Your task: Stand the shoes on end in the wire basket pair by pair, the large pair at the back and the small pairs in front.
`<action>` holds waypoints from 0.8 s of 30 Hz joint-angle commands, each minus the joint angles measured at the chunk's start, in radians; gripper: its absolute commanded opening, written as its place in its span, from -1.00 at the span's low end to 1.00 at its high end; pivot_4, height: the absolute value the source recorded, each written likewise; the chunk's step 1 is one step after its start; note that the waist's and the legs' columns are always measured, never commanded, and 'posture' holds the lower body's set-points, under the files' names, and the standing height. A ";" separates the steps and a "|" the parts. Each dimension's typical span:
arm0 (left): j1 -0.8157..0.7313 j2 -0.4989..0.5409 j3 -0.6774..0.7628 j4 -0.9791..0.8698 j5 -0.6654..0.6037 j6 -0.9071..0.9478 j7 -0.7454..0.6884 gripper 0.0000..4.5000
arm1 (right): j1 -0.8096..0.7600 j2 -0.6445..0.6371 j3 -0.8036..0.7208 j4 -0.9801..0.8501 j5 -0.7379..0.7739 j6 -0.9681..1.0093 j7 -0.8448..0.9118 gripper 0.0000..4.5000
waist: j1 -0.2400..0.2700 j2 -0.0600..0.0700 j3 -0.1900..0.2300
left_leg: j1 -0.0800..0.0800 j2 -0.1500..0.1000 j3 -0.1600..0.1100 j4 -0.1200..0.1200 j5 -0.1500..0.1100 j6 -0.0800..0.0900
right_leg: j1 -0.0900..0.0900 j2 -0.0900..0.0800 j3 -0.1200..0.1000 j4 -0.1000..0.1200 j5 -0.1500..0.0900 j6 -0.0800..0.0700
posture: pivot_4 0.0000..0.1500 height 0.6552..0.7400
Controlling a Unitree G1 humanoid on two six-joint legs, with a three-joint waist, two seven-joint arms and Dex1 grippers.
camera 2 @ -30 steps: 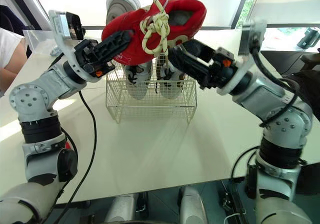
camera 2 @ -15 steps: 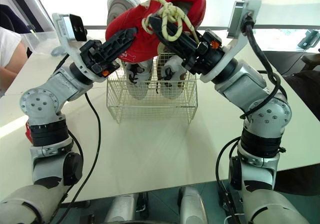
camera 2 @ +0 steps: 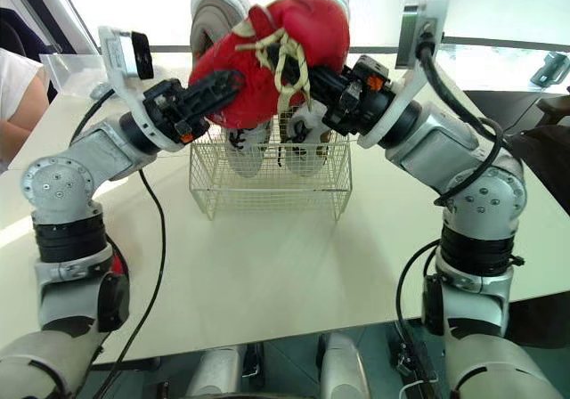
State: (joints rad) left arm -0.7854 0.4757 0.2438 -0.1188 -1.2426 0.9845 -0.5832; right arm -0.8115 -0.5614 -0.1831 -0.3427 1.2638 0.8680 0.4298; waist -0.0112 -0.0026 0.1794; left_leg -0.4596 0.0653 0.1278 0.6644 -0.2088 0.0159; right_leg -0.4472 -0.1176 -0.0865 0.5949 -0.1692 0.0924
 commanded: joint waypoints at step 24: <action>0.113 0.285 0.049 -0.112 0.117 -0.029 -0.194 0.98 | -0.023 -0.202 0.342 0.428 -0.877 -0.600 0.772 -0.71 | -0.004 0.000 0.001 | -0.003 0.001 0.003 -0.001 0.000 -0.001 | -0.007 -0.001 0.000 0.001 0.000 0.000 | 1.00 1.00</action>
State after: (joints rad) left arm -0.6706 0.7438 0.2595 -0.2017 -1.1236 0.9732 -0.7742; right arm -0.8250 -0.7711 0.1624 0.0711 0.4159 0.2952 1.2011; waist -0.0150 -0.0026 0.1800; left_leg -0.4627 0.0659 0.1309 0.6630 -0.2086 0.0148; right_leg -0.4546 -0.1183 -0.0862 0.5960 -0.1691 0.0925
